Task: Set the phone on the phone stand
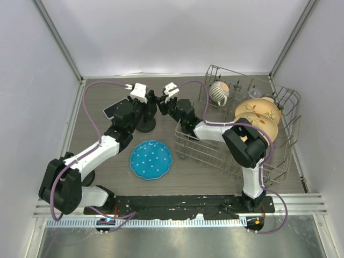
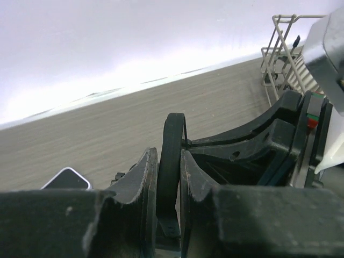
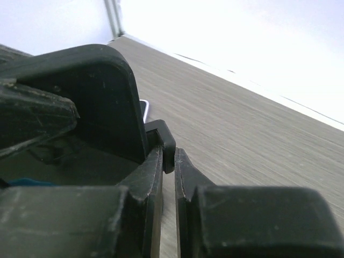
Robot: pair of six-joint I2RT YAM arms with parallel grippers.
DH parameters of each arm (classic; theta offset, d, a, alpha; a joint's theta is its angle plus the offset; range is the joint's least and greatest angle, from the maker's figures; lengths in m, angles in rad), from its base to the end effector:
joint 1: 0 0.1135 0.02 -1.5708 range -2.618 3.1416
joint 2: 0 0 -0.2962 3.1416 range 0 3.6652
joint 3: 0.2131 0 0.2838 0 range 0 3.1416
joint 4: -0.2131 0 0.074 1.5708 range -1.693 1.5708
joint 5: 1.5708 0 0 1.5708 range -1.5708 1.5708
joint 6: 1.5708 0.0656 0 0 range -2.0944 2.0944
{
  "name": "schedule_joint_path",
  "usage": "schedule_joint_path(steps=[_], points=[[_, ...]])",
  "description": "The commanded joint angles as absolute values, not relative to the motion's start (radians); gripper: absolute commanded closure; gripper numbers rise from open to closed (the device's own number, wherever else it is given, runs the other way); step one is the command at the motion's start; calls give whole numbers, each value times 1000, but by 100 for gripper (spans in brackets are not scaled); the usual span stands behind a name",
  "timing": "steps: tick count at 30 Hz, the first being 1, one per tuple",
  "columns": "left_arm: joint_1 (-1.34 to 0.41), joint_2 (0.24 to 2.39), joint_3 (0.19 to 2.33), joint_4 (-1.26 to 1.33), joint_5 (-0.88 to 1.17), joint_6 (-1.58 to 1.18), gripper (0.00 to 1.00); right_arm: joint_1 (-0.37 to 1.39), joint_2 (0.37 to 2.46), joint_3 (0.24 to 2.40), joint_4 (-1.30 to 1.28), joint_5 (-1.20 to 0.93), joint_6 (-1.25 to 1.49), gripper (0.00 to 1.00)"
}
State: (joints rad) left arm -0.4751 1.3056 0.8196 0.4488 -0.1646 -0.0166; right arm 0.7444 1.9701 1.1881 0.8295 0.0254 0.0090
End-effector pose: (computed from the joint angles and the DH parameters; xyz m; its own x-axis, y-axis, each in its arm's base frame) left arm 0.3200 -0.1525 0.3177 -0.0381 0.0012 -0.9993 0.3051 0.9523 -0.0105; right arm 0.3789 0.3468 0.2401 0.0290 0.0389 -0.9988 -0.6589 0.7521 0.0102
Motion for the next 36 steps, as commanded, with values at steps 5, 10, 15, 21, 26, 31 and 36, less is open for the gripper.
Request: schedule_joint_path(steps=[5, 10, 15, 21, 26, 31, 36], points=[[-423, 1411, 761, 658, -393, 210, 100, 857, 1868, 1348, 672, 348, -143, 99], [-419, 1459, 761, 664, -348, 219, 100, 853, 1896, 1370, 635, 260, -189, 100], [-399, 1445, 756, 631, -285, 230, 100, 839, 1893, 1382, 583, 140, -195, 100], [-374, 1453, 759, 607, -261, 232, 100, 801, 1888, 1426, 445, -115, -198, 100], [-374, 1480, 764, 604, -284, 250, 100, 792, 1928, 1603, 203, -196, -187, 100], [-374, 1482, 765, 594, -278, 250, 100, 788, 1947, 1683, 83, -248, -143, 99], [-374, 1482, 764, 592, -275, 249, 100, 781, 1925, 1712, 37, -276, -104, 93]])
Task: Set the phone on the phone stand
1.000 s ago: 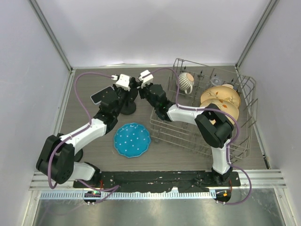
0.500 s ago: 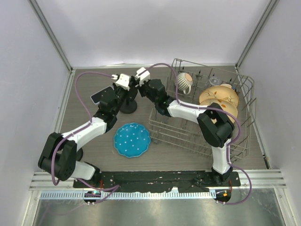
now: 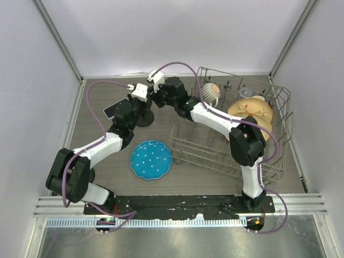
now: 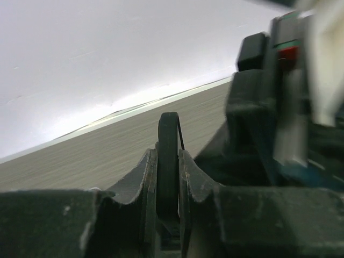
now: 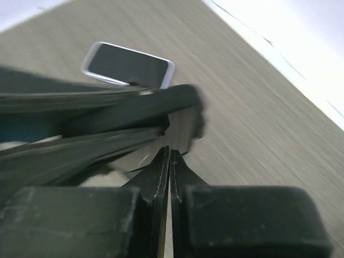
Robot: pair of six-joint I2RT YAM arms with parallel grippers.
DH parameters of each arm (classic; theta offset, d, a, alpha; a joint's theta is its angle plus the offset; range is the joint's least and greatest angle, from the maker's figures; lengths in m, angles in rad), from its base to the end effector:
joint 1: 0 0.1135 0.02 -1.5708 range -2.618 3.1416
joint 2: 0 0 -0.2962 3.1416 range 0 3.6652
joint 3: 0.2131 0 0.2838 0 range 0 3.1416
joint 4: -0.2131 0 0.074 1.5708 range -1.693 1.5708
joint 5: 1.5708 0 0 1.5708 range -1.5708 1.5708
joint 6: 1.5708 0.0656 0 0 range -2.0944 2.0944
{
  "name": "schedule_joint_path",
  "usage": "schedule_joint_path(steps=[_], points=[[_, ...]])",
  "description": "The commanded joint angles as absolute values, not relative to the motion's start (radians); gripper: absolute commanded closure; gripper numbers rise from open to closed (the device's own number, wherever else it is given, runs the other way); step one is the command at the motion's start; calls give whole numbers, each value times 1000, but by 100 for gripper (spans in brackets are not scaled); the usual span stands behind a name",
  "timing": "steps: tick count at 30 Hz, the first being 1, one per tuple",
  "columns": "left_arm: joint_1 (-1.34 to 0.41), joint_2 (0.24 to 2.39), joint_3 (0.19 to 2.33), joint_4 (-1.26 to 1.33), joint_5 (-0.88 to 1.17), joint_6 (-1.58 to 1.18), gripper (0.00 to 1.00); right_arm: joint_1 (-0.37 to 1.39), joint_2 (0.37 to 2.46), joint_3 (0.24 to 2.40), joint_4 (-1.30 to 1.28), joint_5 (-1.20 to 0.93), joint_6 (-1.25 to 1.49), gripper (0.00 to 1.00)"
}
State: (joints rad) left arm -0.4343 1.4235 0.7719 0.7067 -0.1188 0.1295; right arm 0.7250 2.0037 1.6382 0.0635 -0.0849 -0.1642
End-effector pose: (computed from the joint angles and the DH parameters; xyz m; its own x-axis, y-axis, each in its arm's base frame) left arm 0.3411 -0.1496 0.2937 0.0896 0.0998 -0.9910 0.3014 0.9456 0.1225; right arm 0.4138 0.3741 0.2978 -0.1017 -0.3077 -0.9460 -0.7480 0.6506 -0.1312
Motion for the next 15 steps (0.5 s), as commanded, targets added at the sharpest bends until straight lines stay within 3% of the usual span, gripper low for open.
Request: schedule_joint_path(steps=[1, 3, 6, 15], points=[[-376, 1480, 765, 589, -272, 247, 100, 779, 1919, 1712, 35, -281, -86, 88], [-374, 1479, 765, 586, -268, 244, 100, 766, 1893, 1709, 28, -287, -71, 72], [-376, 1463, 764, 581, -262, 242, 100, 735, 1838, 1672, 47, -256, -29, 63], [-374, 1371, 752, 537, -241, 216, 100, 607, 1712, 1531, 138, -259, 64, 54]])
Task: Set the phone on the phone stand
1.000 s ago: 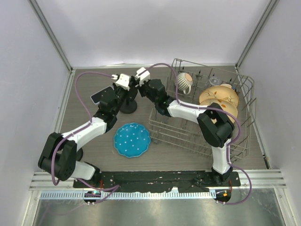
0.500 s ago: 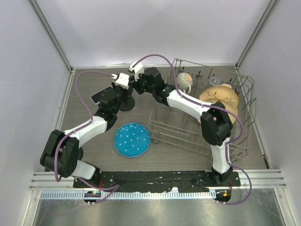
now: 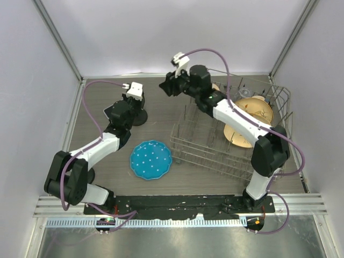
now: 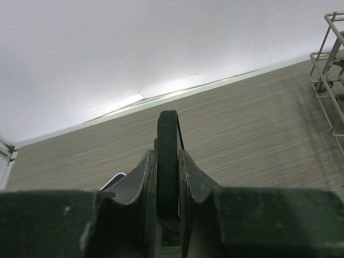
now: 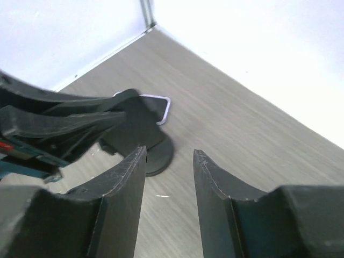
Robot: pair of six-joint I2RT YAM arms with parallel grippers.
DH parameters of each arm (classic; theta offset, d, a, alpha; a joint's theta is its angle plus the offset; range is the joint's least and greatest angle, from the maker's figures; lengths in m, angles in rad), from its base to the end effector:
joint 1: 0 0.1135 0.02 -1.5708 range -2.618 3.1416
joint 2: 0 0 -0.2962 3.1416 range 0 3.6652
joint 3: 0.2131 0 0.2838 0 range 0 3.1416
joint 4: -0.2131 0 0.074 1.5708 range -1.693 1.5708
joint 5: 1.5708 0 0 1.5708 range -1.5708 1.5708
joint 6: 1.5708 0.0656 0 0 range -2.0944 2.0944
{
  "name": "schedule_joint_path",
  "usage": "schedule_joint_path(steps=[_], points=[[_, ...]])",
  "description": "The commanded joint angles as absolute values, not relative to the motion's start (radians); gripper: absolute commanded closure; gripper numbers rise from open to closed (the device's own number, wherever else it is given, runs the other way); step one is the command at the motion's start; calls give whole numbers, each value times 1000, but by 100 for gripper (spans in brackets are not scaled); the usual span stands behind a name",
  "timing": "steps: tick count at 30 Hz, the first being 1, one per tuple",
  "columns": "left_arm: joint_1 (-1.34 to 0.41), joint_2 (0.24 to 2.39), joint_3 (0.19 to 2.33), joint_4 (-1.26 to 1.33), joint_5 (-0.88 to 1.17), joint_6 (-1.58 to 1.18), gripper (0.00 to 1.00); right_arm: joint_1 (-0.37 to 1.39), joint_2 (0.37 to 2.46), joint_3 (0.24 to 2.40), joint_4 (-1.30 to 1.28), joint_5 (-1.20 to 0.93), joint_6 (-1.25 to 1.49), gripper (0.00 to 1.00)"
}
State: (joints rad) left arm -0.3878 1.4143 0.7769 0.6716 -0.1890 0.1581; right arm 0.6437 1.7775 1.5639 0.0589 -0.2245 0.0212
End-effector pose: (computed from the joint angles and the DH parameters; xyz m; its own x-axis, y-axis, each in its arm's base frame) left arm 0.3479 -0.1288 0.2940 0.0624 0.1416 -0.9880 0.1902 0.9701 0.1510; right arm 0.3919 0.3123 0.3820 -0.1394 -0.0787 -0.9871 -0.7582 0.6496 0.0552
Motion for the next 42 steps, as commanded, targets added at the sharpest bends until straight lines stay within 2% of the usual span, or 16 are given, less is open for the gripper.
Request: schedule_joint_path(steps=[1, 6, 10, 15, 18, 26, 34, 42], points=[[-374, 1365, 753, 532, -239, 212, 100, 598, 1712, 1528, 138, -277, 57, 53], [-374, 1277, 738, 503, -170, 190, 100, 584, 1729, 1516, 124, -446, -21, 47], [-370, 1206, 715, 489, 62, 184, 100, 581, 1747, 1502, 117, -586, -121, 44], [-345, 1158, 696, 483, 268, 173, 100, 580, 1746, 1441, 103, -664, -251, 27], [-313, 1150, 701, 485, 377, 153, 100, 569, 1773, 1448, 86, -707, -299, 25], [-218, 1169, 735, 497, 672, 75, 100, 548, 1864, 1503, 83, -825, -371, 25], [-213, 1161, 749, 466, 721, 87, 100, 558, 1928, 1526, 190, -833, -350, 25], [-213, 1170, 756, 465, 723, 91, 100, 589, 1974, 1589, 78, -867, -405, 30]])
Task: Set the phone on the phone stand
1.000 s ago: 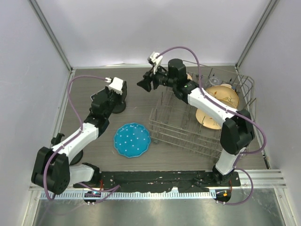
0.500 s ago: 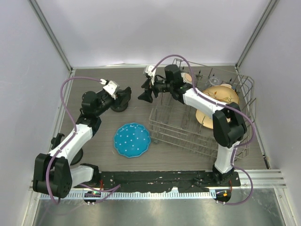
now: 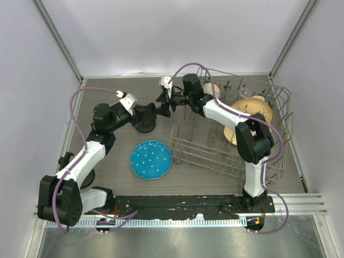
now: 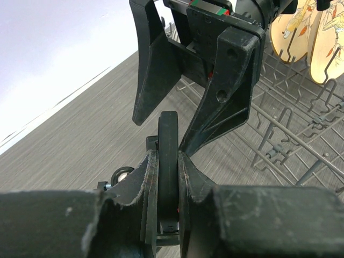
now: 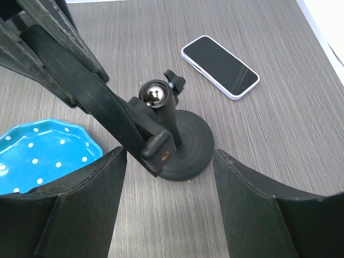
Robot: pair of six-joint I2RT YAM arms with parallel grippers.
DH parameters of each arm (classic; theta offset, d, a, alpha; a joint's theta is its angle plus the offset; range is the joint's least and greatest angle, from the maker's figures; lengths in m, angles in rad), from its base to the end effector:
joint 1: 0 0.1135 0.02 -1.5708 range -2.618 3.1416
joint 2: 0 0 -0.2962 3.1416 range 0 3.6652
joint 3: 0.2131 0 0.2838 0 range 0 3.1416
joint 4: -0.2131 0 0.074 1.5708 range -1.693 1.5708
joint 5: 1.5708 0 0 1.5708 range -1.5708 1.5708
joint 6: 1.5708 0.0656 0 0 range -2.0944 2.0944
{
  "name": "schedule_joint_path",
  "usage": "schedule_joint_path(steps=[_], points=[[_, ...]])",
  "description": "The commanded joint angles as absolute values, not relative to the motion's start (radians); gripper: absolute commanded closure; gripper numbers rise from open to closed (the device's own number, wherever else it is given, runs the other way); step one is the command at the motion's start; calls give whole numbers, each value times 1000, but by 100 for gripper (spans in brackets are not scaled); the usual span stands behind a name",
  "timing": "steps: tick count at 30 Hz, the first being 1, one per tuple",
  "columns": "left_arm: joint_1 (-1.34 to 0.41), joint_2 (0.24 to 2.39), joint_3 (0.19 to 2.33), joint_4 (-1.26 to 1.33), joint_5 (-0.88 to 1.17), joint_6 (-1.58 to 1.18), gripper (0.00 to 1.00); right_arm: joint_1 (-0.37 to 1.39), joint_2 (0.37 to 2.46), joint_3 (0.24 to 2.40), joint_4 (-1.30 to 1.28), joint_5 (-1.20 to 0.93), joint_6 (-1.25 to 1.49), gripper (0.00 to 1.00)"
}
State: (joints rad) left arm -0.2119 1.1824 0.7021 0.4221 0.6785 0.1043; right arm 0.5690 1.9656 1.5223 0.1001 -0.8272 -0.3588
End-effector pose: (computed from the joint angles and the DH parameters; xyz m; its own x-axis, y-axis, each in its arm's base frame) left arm 0.2909 -0.1047 0.3054 0.0243 0.0777 -0.9967 0.7780 0.6246 0.0676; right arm 0.4135 0.3218 0.2823 0.0677 -0.2389 -0.9687 -0.9878 0.1207 -0.0988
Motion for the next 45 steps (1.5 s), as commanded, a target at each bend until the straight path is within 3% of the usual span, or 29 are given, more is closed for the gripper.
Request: schedule_joint_path(steps=[1, 9, 11, 12, 14, 15, 16, 23, 43, 45], points=[[-213, 1172, 758, 465, 723, 91, 100, 591, 1976, 1591, 74, -870, -410, 31], [-198, 1196, 761, 505, 742, 61, 100, 612, 2017, 1632, 20, -891, -428, 43], [-193, 1203, 764, 509, 749, 51, 100, 615, 2025, 1644, 12, -891, -436, 54], [-195, 1207, 764, 512, 750, 49, 100, 620, 2026, 1646, 12, -891, -436, 66], [-193, 1216, 764, 518, 752, 43, 100, 621, 2031, 1652, 11, -900, -433, 79], [-192, 1218, 764, 522, 750, 40, 100, 621, 2028, 1652, 26, -899, -420, 95], [-192, 1223, 765, 522, 746, 40, 100, 626, 2022, 1643, 46, -891, -405, 99], [-187, 1273, 778, 525, 687, 38, 100, 624, 1940, 1459, 466, -787, -124, 99], [-146, 1401, 893, 474, 667, -103, 100, 611, 1902, 1433, 453, -695, -109, 99], [-146, 1399, 897, 457, 658, -98, 92, 608, 1901, 1431, 445, -696, -114, 99]])
